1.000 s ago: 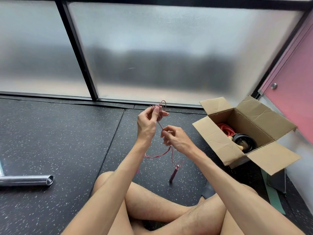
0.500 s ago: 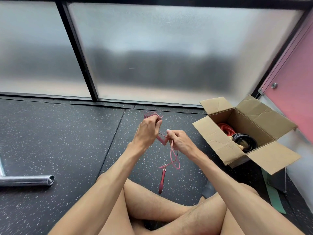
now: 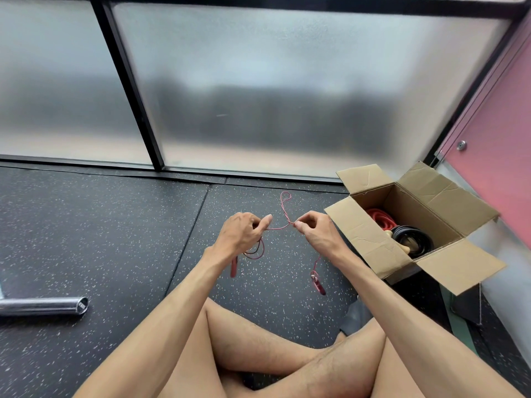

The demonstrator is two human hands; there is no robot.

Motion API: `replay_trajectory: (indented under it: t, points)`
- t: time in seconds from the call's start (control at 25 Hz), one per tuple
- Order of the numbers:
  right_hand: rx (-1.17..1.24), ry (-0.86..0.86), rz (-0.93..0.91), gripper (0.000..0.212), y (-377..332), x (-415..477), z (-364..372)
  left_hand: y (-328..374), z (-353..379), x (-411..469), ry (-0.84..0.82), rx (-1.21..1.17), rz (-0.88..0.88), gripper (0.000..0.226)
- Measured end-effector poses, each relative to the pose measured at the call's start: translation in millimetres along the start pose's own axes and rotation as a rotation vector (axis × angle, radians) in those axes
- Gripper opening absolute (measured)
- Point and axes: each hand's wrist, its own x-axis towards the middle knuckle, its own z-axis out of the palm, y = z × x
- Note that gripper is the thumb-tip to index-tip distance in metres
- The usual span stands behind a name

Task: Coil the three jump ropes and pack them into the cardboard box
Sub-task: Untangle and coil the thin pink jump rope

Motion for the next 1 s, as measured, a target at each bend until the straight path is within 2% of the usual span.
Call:
replay_trajectory:
  t: [0.12,0.2,0.32,0.56,0.72,0.8,0.92,1.0]
  points:
    - [-0.043,0.069,0.008,0.013,8,9,-6,-9,-11,-1,-0.123,-0.212,-0.034,0.062]
    - [-0.062,0.165,0.075,0.018,19,14,-14,-20,-18,-2,-0.140,-0.334,-0.080,0.055]
    - [-0.088,0.327,0.185,0.026,41,16,-29,-46,-29,-6,-0.020,-0.542,-0.237,0.045]
    - [-0.070,0.454,0.305,0.030,68,25,-37,-83,-30,-12,0.190,-0.973,-0.460,0.033]
    - [-0.073,0.445,0.320,0.032,65,25,-35,-89,-38,-15,0.272,-1.107,-0.511,0.026]
    - [-0.056,0.419,0.313,0.035,63,27,-32,-85,-41,-14,0.320,-1.175,-0.519,0.031]
    - [-0.003,0.260,0.248,0.040,57,25,-20,-68,-51,-12,0.343,-1.313,-0.494,0.037]
    - [0.104,0.135,0.201,0.038,51,21,-12,-52,-57,-11,0.272,-1.376,-0.456,0.041]
